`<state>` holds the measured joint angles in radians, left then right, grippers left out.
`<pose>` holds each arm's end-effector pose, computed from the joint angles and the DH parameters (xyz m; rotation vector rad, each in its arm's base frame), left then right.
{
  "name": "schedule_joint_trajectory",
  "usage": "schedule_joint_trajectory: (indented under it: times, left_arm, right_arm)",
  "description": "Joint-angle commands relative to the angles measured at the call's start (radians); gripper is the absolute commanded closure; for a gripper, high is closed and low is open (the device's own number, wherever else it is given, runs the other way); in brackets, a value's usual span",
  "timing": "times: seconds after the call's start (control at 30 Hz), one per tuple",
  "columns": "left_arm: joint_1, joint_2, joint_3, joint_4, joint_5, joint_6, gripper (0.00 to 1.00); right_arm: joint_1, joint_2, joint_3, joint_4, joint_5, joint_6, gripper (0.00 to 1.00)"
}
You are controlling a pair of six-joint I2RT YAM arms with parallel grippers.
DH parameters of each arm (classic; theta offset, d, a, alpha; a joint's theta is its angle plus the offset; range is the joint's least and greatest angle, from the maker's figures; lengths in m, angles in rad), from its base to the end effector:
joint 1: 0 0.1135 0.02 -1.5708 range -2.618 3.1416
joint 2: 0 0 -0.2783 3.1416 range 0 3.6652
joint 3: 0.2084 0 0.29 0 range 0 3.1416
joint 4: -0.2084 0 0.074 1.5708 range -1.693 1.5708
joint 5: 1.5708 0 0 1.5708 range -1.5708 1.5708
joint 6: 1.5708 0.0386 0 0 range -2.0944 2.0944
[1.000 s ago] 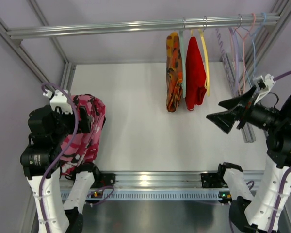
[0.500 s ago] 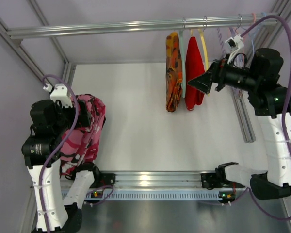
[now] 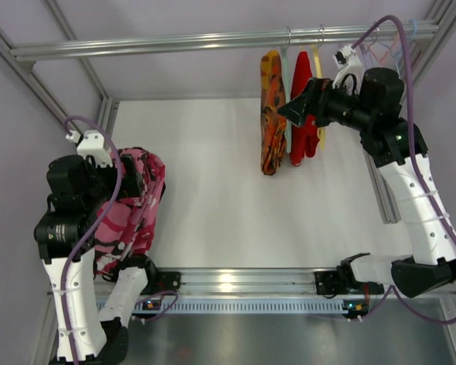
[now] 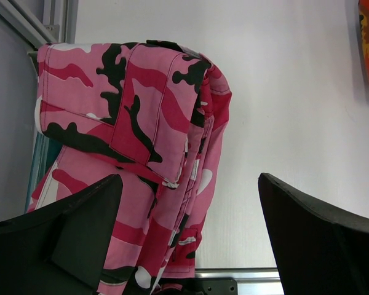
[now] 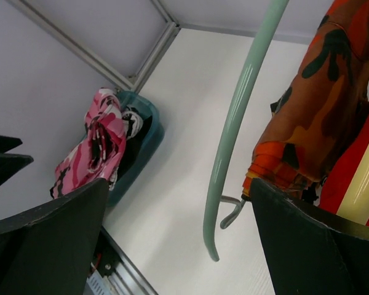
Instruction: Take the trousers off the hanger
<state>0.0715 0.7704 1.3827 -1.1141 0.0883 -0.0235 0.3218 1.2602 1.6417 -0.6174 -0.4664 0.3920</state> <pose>0.1165 0.0049 0.4654 -0.0442 2.0706 -0.0620 0.2615 0.1055 0.5145 -0.2807 1.8583 0.9198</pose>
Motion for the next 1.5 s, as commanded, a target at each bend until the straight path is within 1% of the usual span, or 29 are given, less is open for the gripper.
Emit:
schedule_joint_trajectory:
  times: [0.0, 0.13, 0.2, 0.27, 0.33, 0.37, 0.5, 0.67, 0.7, 0.77, 0.8, 0.87, 0.9, 0.93, 0.97, 1.03, 1.1, 1.13, 1.2, 1.27, 1.3, 1.33, 1.4, 1.43, 1.47]
  left_arm:
    - [0.001, 0.004, 0.004, 0.062, -0.001, -0.015, 0.02]
    - [0.001, 0.007, -0.008, 0.071, 0.005, -0.016, 0.02]
    - [0.001, 0.009, -0.014, 0.073, 0.010, -0.018, 0.02]
    - [0.001, 0.009, -0.016, 0.073, 0.007, -0.019, 0.02]
    - [0.001, 0.007, -0.016, 0.071, 0.007, -0.016, 0.02]
    - [0.001, 0.004, -0.017, 0.073, 0.005, -0.015, 0.02]
    - [0.002, -0.005, -0.025, 0.071, 0.002, -0.007, 0.02]
    - [0.001, -0.003, -0.028, 0.073, 0.013, -0.013, 0.02]
    - [0.001, -0.002, -0.028, 0.073, 0.014, -0.016, 0.02]
    - [0.001, 0.001, -0.027, 0.071, 0.018, -0.016, 0.02]
    - [0.001, 0.004, -0.025, 0.071, 0.018, -0.016, 0.02]
    - [0.001, 0.007, -0.021, 0.073, 0.018, -0.016, 0.02]
    - [0.001, 0.010, -0.020, 0.073, 0.019, -0.016, 0.02]
    - [0.001, 0.010, -0.019, 0.073, 0.021, -0.018, 0.02]
    - [0.001, 0.012, -0.016, 0.073, 0.021, -0.019, 0.02]
    - [0.002, 0.013, -0.013, 0.073, 0.021, -0.023, 0.02]
    - [0.002, 0.012, -0.013, 0.071, 0.021, -0.023, 0.02]
    - [0.001, 0.012, -0.013, 0.071, 0.016, -0.023, 0.02]
    - [0.002, 0.012, -0.013, 0.073, 0.014, -0.023, 0.02]
    - [0.001, 0.013, -0.013, 0.071, 0.021, -0.026, 0.02]
    - [0.001, 0.018, -0.013, 0.071, 0.021, -0.029, 0.02]
    - [0.001, 0.020, -0.011, 0.073, 0.024, -0.029, 0.02]
    - [0.002, 0.026, -0.010, 0.074, 0.027, -0.033, 0.02]
    - [0.001, 0.026, -0.010, 0.076, 0.027, -0.035, 0.02]
    - [0.001, 0.027, -0.007, 0.076, 0.028, -0.035, 0.02]
  right_arm:
    - [0.022, 0.016, -0.029, 0.112, 0.092, 0.011, 0.01]
    - [0.023, 0.034, -0.086, 0.206, 0.065, 0.028, 0.01]
    - [0.023, 0.051, -0.123, 0.251, -0.004, 0.066, 0.01]
    - [0.023, 0.065, -0.151, 0.330, -0.072, 0.099, 0.01]
    - [0.022, 0.071, -0.187, 0.387, -0.113, 0.146, 0.01]
    - [0.022, 0.074, -0.201, 0.442, -0.147, 0.163, 0.01]
    - [0.022, 0.087, -0.244, 0.528, -0.218, 0.243, 0.01]
    - [0.019, 0.096, -0.289, 0.608, -0.310, 0.393, 0.01]
    - [0.014, 0.091, -0.310, 0.680, -0.324, 0.459, 0.01]
    - [0.011, 0.085, -0.329, 0.731, -0.354, 0.528, 0.01]
    - [0.007, 0.082, -0.342, 0.773, -0.362, 0.592, 0.02]
    - [0.003, 0.074, -0.361, 0.823, -0.374, 0.662, 0.10]
    - [-0.004, 0.073, -0.382, 0.853, -0.379, 0.745, 0.14]
    - [-0.006, 0.073, -0.393, 0.919, -0.383, 0.790, 0.22]
    - [-0.010, 0.076, -0.401, 0.930, -0.385, 0.827, 0.26]
    - [-0.015, 0.076, -0.387, 0.918, -0.382, 0.846, 0.35]
    - [-0.017, 0.077, -0.375, 0.914, -0.390, 0.869, 0.39]
    - [-0.018, 0.076, -0.366, 0.888, -0.390, 0.872, 0.43]
    - [-0.017, 0.071, -0.341, 0.858, -0.387, 0.881, 0.45]
    - [-0.017, 0.062, -0.321, 0.810, -0.382, 0.886, 0.51]
    - [-0.018, 0.062, -0.297, 0.788, -0.379, 0.887, 0.55]
    - [-0.017, 0.062, -0.284, 0.776, -0.376, 0.884, 0.63]
    - [-0.018, 0.064, -0.249, 0.740, -0.371, 0.887, 0.70]
    - [-0.017, 0.064, -0.238, 0.728, -0.370, 0.890, 0.75]
    - [-0.018, 0.065, -0.217, 0.719, -0.365, 0.892, 0.77]
